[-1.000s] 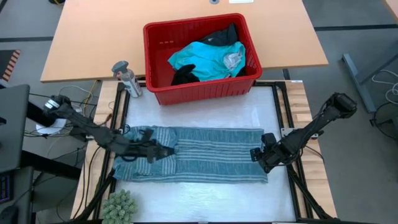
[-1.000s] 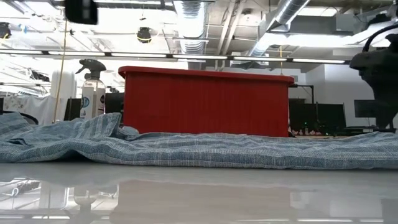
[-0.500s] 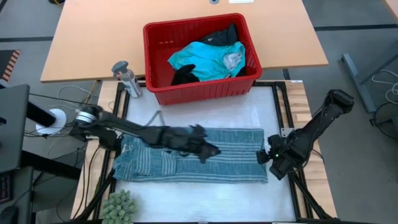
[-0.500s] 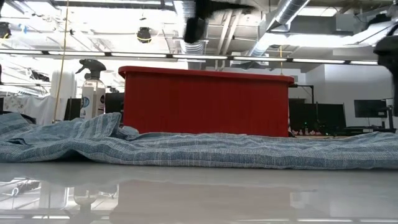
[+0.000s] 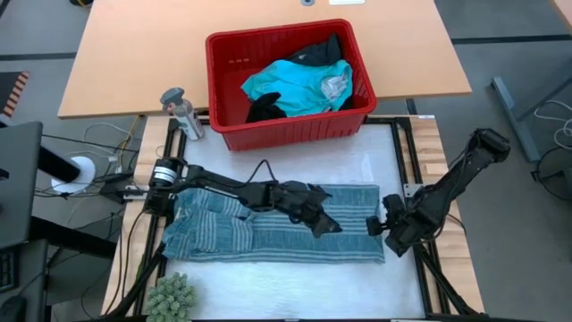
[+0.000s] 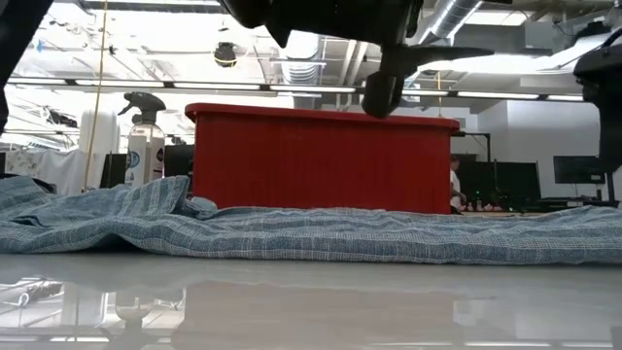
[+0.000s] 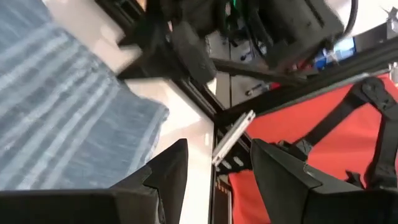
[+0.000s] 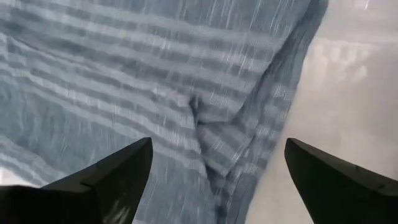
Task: Fold Laundry from Bin
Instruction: Fold the patterned blue shirt
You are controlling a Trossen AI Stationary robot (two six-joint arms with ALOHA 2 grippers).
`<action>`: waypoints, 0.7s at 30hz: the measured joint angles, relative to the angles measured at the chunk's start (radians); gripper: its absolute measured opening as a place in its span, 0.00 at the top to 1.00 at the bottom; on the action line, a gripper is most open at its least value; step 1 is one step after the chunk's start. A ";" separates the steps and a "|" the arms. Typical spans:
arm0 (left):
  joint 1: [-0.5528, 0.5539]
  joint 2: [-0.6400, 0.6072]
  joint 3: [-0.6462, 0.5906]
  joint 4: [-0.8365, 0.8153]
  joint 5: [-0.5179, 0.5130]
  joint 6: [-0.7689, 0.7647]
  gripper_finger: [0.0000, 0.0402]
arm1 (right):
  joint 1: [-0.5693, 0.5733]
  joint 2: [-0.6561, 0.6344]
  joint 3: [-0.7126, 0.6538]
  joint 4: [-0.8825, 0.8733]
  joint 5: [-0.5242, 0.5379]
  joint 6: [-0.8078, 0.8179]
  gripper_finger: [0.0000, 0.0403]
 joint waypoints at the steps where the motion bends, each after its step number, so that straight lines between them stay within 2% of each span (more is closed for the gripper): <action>1: 0.001 0.000 0.000 -0.002 0.005 0.003 0.59 | 0.000 -0.004 0.000 -0.005 0.009 -0.002 0.03; 7: 0.005 0.000 0.000 -0.005 0.000 0.025 0.59 | -0.025 -0.003 -0.036 0.015 0.019 -0.004 0.03; 15: 0.004 0.000 0.000 -0.015 0.002 0.024 0.59 | -0.054 0.002 -0.136 0.198 0.023 -0.046 0.03; 21: 0.005 0.000 0.000 -0.023 0.002 0.026 0.59 | -0.082 0.005 -0.178 0.205 0.006 -0.053 0.03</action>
